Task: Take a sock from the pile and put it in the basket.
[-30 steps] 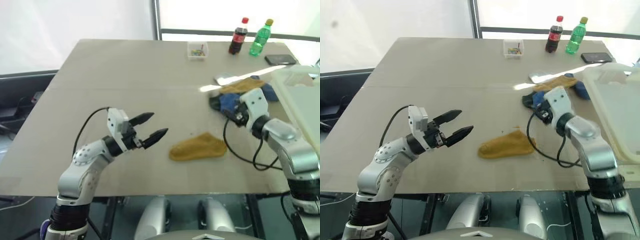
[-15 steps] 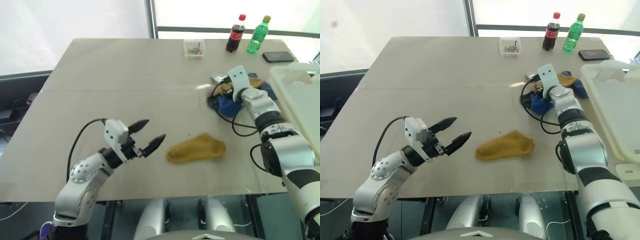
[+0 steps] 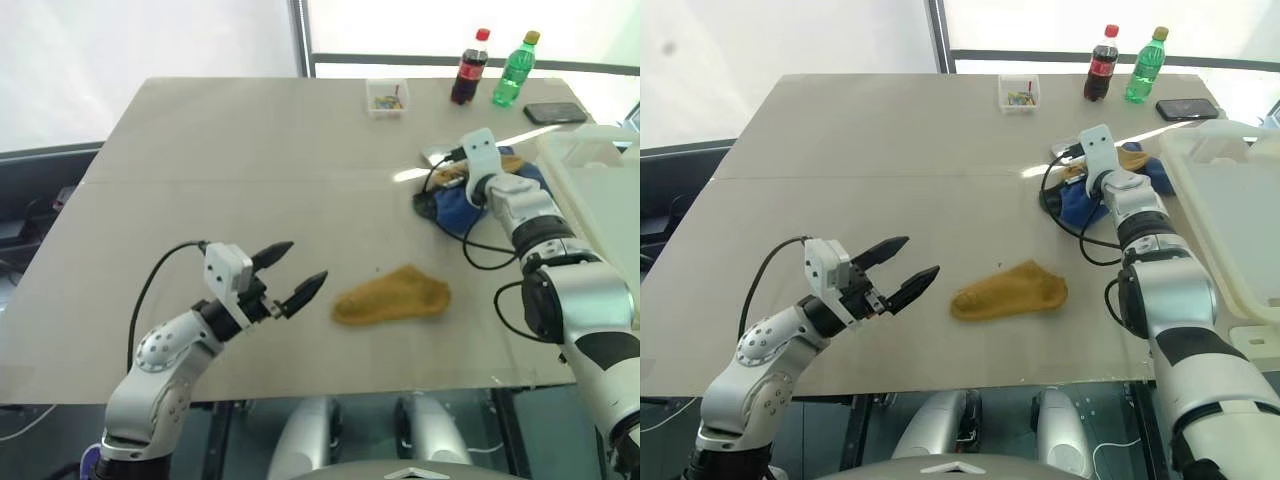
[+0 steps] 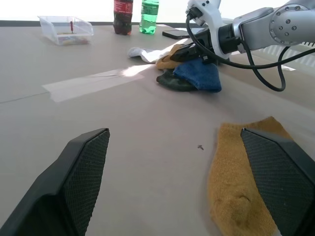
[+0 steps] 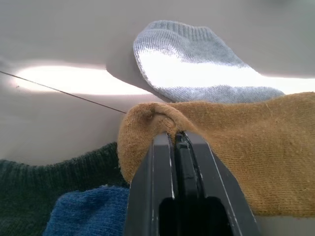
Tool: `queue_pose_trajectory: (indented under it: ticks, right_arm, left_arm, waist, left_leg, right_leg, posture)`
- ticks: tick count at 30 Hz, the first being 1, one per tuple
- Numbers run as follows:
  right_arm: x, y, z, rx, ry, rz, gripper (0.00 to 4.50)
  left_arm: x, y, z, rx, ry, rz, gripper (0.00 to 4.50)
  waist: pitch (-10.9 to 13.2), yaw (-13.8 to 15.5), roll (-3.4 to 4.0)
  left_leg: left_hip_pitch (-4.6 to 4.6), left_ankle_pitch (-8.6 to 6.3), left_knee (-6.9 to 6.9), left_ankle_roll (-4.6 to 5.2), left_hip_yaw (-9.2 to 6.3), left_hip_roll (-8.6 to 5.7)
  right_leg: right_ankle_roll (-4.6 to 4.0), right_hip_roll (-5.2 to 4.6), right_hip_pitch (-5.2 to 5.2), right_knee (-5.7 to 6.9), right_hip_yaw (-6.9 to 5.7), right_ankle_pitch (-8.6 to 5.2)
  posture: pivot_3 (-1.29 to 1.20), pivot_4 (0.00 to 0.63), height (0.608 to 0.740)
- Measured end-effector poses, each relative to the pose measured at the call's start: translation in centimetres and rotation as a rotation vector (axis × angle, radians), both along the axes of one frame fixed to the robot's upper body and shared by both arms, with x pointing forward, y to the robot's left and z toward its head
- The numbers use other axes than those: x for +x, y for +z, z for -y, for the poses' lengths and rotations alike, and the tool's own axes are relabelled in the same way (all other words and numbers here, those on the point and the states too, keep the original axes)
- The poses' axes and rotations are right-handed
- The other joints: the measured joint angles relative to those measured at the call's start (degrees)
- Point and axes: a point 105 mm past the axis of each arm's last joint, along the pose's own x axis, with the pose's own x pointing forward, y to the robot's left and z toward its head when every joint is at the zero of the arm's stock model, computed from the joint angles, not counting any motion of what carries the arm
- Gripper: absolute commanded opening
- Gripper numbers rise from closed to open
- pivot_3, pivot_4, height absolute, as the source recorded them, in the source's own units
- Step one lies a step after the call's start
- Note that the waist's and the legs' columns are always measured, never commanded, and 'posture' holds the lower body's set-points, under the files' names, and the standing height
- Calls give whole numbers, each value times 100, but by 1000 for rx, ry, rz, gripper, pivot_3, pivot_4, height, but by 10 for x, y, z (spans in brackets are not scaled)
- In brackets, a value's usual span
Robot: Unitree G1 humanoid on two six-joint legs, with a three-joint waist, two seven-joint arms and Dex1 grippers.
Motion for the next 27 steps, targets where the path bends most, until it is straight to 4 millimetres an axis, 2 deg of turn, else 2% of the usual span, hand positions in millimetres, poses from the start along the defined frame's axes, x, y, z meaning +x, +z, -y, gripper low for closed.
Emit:
queue_pose_trajectory:
  ticks: [9,15,19,21,25,27]
  right_arm:
    - [-1,4,-5,82,40,-4,64]
    - [-3,37,-30,169,207,24,64]
    - [-12,42,-42,179,305,12,64]
    - [-20,37,-47,183,346,-9,64]
    - [-44,16,-61,185,419,-70,64]
    - [-63,4,-78,196,487,-98,64]
  left_arm:
    - [0,2,1,2,-6,19,4500]
    - [4,4,1,2,-7,31,4500]
    - [7,5,0,6,-10,36,4500]
    - [8,4,0,8,-9,31,4500]
    - [9,3,-1,7,-12,26,4500]
    - [12,-1,-4,7,-7,11,4500]
  waist:
    - [4,-1,6]
    - [7,-2,12]
    - [7,23,12]
    - [7,26,12]
    - [7,24,12]
    - [6,19,13]
  left_leg:
    - [-1,0,0,0,0,0]
    - [-1,0,-1,0,0,0]
    - [-4,0,-1,1,-3,0]
    - [-5,-1,-1,1,-3,-1]
    - [-8,-1,-1,1,-3,-2]
    - [-7,-1,-1,1,-2,0]
  right_leg:
    - [0,-1,-1,0,0,0]
    - [0,0,-3,2,0,0]
    - [0,-4,-4,1,-3,0]
    - [0,-6,-4,2,-2,0]
    - [0,-8,-12,6,0,0]
    - [0,-8,-14,10,1,0]
  posture:
    - [0,150,729]
    - [0,150,729]
    - [0,150,729]
    - [0,150,729]
    - [0,150,729]
    - [0,150,729]
